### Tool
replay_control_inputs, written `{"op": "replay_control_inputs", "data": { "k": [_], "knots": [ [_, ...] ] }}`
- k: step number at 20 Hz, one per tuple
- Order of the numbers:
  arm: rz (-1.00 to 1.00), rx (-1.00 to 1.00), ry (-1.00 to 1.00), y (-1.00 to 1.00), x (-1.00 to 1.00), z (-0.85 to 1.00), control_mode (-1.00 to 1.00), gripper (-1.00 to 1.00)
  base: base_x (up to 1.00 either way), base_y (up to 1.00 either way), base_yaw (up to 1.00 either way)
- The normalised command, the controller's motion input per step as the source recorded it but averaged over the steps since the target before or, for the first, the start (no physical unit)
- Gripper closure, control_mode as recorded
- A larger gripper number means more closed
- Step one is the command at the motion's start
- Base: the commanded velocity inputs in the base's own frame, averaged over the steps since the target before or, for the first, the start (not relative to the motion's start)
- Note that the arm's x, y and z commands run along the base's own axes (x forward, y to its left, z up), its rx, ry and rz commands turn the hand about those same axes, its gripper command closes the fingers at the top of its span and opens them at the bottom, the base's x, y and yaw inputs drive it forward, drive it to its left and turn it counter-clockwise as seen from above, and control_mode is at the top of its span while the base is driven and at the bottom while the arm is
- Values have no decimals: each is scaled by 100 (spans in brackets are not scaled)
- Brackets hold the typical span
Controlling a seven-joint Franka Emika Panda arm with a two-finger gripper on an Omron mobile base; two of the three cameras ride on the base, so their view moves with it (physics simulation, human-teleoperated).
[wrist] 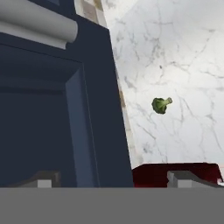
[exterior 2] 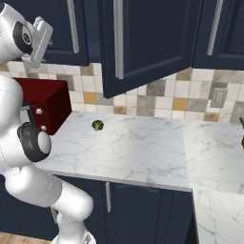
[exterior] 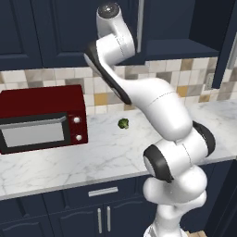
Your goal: Close all open cabinet doors.
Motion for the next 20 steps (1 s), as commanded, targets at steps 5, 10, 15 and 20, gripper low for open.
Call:
{"op": "replay_control_inputs", "data": {
  "k": [5, 10, 15, 20],
  "knots": [
    [4, 1, 0, -14, 41, -9, -100, -100, 0, 0, 0],
    [4, 3, 2, -12, 48, -15, -100, -100, 0, 0, 0],
    [5, 3, 2, -10, 54, -16, -100, -100, 0, 0, 0],
    [11, 0, -1, -6, -2, -10, -100, -100, 0, 0, 0]
  ]
}}
